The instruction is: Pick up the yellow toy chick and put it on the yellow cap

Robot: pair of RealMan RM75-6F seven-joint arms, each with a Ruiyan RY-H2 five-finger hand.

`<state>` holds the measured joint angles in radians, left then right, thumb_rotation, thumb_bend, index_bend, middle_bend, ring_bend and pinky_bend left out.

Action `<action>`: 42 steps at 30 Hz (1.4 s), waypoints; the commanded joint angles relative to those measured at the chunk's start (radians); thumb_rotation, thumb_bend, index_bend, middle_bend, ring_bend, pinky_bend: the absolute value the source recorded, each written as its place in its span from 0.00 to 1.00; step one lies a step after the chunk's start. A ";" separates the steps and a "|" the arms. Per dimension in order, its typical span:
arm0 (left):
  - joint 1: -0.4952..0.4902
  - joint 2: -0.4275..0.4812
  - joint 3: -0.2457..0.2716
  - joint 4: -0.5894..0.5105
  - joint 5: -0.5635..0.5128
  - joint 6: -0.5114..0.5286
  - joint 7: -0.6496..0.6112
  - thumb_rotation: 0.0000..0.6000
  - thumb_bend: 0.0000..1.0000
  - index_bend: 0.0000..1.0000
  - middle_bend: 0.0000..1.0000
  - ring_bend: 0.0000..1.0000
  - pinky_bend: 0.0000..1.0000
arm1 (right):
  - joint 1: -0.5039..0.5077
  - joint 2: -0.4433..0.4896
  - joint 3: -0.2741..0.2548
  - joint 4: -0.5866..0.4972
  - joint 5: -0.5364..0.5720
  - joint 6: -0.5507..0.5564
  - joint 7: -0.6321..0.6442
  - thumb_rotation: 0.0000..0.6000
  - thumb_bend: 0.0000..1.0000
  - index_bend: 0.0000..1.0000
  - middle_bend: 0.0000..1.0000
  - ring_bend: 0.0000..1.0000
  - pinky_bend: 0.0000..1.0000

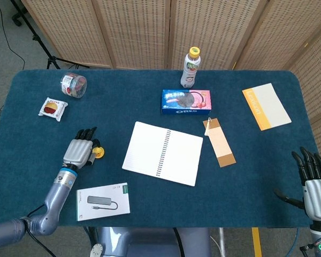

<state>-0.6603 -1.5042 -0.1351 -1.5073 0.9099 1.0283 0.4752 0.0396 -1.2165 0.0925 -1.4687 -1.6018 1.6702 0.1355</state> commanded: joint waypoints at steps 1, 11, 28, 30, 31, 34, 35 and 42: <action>0.000 -0.001 -0.003 0.000 0.003 0.006 -0.003 1.00 0.44 0.43 0.00 0.00 0.00 | 0.000 -0.001 0.000 0.001 -0.001 0.000 -0.001 1.00 0.00 0.00 0.00 0.00 0.00; 0.001 -0.009 -0.010 0.010 0.011 0.011 -0.016 1.00 0.38 0.39 0.00 0.00 0.00 | 0.000 -0.002 0.002 0.003 0.000 0.004 0.004 1.00 0.00 0.00 0.00 0.00 0.00; 0.145 0.197 -0.081 -0.155 0.259 0.210 -0.369 1.00 0.36 0.33 0.00 0.00 0.00 | 0.003 -0.004 0.002 0.004 0.003 -0.006 0.000 1.00 0.00 0.00 0.00 0.00 0.00; 0.187 0.210 -0.058 -0.140 0.302 0.257 -0.413 1.00 0.36 0.30 0.00 0.00 0.00 | 0.006 -0.004 0.001 0.004 0.003 -0.011 -0.001 1.00 0.00 0.00 0.00 0.00 0.00; 0.209 0.211 -0.043 -0.128 0.323 0.280 -0.438 1.00 0.36 0.26 0.00 0.00 0.00 | 0.006 -0.004 0.001 0.004 0.003 -0.013 -0.002 1.00 0.00 0.00 0.00 0.00 0.00; 0.261 0.205 -0.008 -0.079 0.371 0.333 -0.507 1.00 0.35 0.15 0.00 0.00 0.00 | 0.009 -0.006 0.000 0.003 0.003 -0.017 -0.006 1.00 0.00 0.00 0.00 0.00 0.00; 0.276 0.202 0.002 -0.062 0.384 0.344 -0.528 1.00 0.34 0.12 0.00 0.00 0.00 | 0.010 -0.007 0.001 0.003 0.004 -0.019 -0.007 1.00 0.00 0.00 0.00 0.00 0.00; 0.396 0.163 0.072 0.083 0.450 0.430 -0.729 1.00 0.32 0.00 0.00 0.00 0.00 | 0.022 -0.014 0.000 0.004 0.013 -0.046 -0.024 1.00 0.00 0.00 0.00 0.00 0.00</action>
<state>-0.3126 -1.3208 -0.0944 -1.4861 1.3226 1.4144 -0.1921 0.0596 -1.2292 0.0928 -1.4651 -1.5909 1.6269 0.1132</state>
